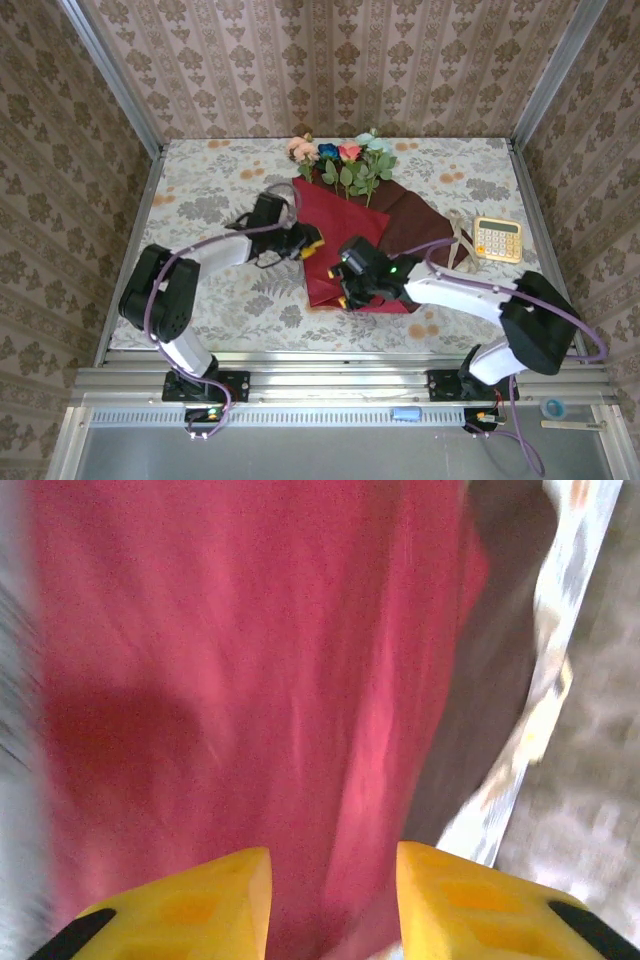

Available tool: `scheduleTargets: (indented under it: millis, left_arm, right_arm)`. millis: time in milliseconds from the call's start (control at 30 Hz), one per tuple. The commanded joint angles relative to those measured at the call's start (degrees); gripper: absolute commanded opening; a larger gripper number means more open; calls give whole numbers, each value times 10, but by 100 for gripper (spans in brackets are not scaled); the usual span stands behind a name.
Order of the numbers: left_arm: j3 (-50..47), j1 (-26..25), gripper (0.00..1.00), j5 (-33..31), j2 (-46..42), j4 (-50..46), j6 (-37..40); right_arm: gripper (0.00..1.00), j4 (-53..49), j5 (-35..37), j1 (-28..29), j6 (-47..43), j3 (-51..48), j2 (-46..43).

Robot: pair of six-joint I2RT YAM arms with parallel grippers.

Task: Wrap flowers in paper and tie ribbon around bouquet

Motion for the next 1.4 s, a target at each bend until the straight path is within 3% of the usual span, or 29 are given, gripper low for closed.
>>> scheduleTargets:
  millis: [0, 200, 333, 500, 800, 933, 1200, 1367]
  left_arm:
    - [-16, -52, 34, 28, -3, -53, -8]
    - [30, -91, 32, 27, 44, -70, -14]
    - [73, -114, 32, 24, 72, -95, -6]
    - [139, -143, 32, 23, 115, -147, 12]
    - [279, -181, 32, 9, 214, -224, 52]
    - [327, -187, 32, -16, 258, -275, 81]
    - [294, -181, 28, -54, 282, -312, 55]
    - [250, -170, 28, -47, 265, -278, 32]
  right_arm:
    - [62, -172, -1, -44, -120, 32, -33]
    - [57, -270, 10, -193, -335, 45, -59]
    - [55, -234, -52, -337, -469, -5, -63]
    - [55, -243, -43, -433, -592, 13, -7]
    - [38, -207, -11, -482, -622, 61, 90]
    - [35, -215, 5, -494, -632, 64, 110]
    - [31, -255, 85, -526, -654, 19, 61]
    - [38, -246, 87, -547, -667, -17, 11]
